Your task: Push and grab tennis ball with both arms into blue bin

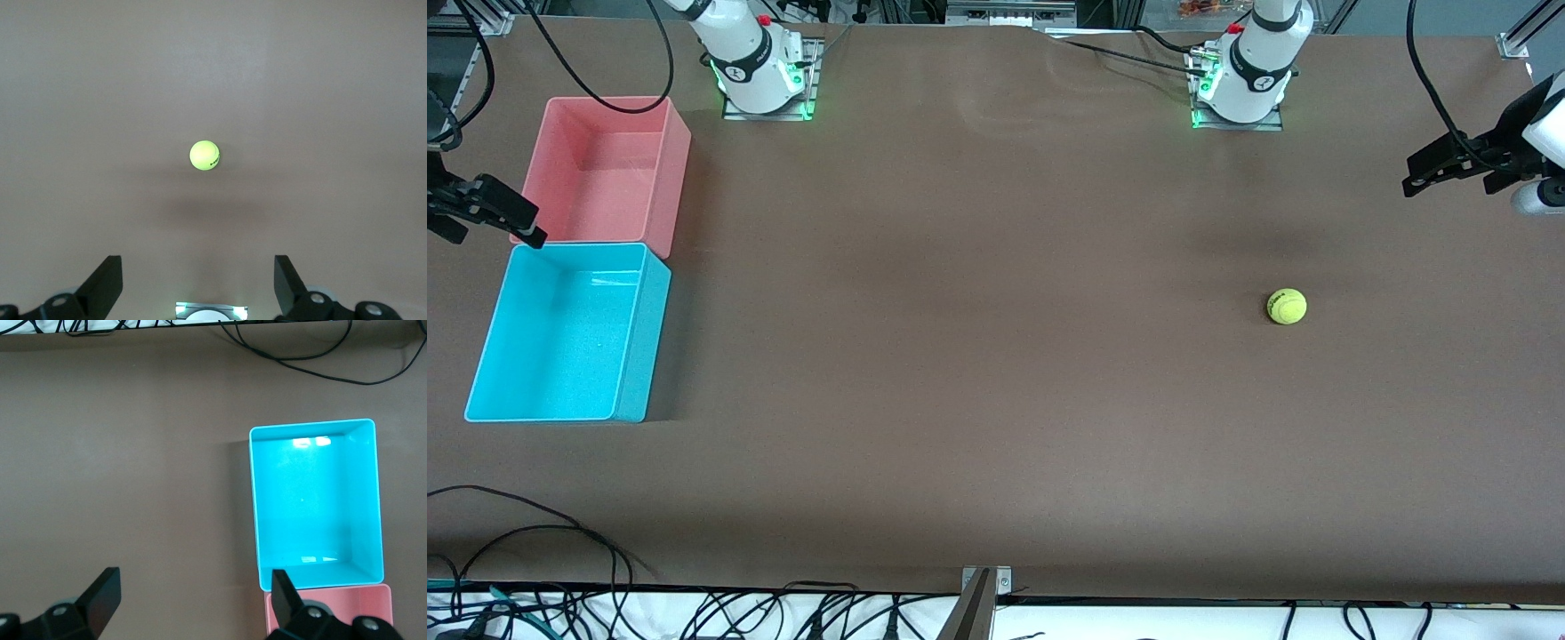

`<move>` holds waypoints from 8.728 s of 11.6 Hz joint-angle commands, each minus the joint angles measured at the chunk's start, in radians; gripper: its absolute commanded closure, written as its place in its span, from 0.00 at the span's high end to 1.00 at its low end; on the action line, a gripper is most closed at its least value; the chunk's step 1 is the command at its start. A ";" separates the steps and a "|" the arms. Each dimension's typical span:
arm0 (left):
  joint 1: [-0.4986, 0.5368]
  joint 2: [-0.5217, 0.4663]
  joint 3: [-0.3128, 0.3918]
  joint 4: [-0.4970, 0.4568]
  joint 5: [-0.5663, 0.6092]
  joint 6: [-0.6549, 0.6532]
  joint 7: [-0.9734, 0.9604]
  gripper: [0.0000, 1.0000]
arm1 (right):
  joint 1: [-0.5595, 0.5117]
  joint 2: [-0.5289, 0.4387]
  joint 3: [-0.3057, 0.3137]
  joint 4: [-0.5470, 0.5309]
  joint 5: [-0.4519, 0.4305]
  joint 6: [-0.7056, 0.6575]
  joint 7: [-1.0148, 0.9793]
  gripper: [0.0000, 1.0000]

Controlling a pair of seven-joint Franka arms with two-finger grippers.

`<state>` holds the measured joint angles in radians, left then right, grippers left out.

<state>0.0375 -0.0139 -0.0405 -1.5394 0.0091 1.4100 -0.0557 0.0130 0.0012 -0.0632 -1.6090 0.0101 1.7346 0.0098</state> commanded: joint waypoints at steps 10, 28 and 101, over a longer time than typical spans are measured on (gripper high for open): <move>0.007 0.017 -0.002 0.038 -0.009 -0.026 -0.006 1.00 | -0.002 -0.001 -0.013 0.024 -0.002 -0.029 0.002 1.00; 0.009 0.018 0.001 0.038 -0.006 -0.026 0.001 1.00 | 0.001 0.002 -0.012 0.024 -0.004 -0.017 0.009 1.00; 0.105 0.393 0.010 -0.783 -0.167 1.290 1.753 0.00 | 0.002 0.005 0.023 0.061 -0.012 -0.164 -0.005 1.00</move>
<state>0.1935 0.3451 -0.0235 -2.3269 -0.1200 2.6493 1.7685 0.0168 0.0022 -0.0435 -1.5681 0.0074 1.5854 0.0076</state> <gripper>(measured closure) 0.991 0.000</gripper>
